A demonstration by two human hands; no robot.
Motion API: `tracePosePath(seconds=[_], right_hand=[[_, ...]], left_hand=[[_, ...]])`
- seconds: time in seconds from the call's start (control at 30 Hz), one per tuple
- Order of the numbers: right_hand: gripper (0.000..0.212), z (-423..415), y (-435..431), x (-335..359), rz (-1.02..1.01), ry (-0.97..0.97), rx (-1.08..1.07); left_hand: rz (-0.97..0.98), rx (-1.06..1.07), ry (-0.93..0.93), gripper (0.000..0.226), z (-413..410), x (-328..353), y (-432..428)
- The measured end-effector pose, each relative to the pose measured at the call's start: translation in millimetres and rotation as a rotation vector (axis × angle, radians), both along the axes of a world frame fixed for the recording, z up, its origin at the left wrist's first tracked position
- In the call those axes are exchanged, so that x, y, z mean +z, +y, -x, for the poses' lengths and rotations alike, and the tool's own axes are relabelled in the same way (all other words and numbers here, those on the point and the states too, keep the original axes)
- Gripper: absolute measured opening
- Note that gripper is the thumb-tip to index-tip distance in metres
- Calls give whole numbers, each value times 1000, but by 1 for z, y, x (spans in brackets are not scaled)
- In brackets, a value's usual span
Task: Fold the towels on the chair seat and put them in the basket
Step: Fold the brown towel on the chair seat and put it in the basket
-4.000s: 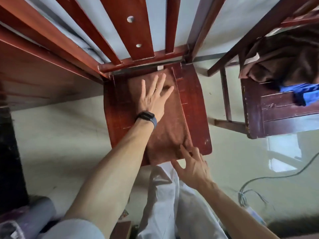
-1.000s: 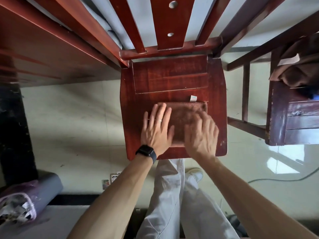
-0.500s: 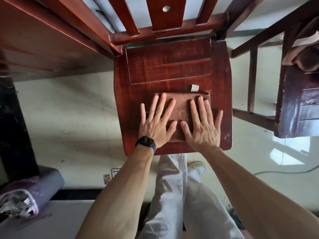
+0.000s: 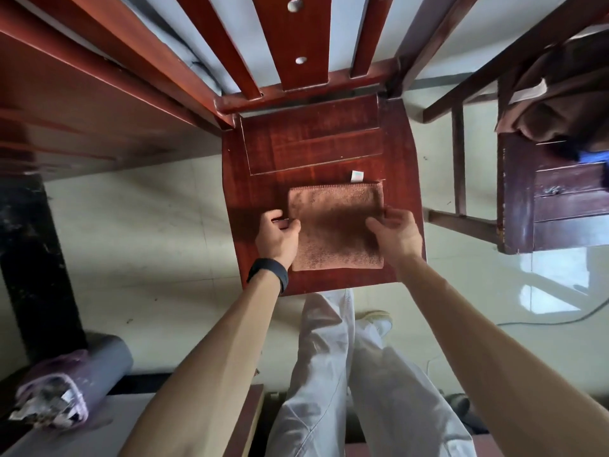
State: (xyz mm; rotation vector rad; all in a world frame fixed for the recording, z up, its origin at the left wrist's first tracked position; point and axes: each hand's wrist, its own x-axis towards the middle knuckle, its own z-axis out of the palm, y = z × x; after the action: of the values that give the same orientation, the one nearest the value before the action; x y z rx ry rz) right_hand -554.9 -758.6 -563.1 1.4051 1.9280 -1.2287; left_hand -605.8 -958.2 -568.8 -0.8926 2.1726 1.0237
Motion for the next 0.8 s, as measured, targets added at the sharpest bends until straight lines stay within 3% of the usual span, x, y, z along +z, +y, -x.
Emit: tracePosePath(seconds=[0.27,0.4,0.53,0.67,0.8], right_hand=[[40,7,23,-17,246,-35,-18],[30,-3,25,-14,220,34,39],[32,-19,24,-2,245,76,-23],[30,-47,42,21,518,47,-117],[27,-95,74,52,714,-2,-134]], left_hand=[[12,-220,-84,27,15,-10,-16],[56,-263,-20,22,11,-5,-10],[-164,-190,-43,19,5,4,-6],[-439,-107,-206,30,-10,27,-4],[-545,-79,-367,28,-40,55,5]])
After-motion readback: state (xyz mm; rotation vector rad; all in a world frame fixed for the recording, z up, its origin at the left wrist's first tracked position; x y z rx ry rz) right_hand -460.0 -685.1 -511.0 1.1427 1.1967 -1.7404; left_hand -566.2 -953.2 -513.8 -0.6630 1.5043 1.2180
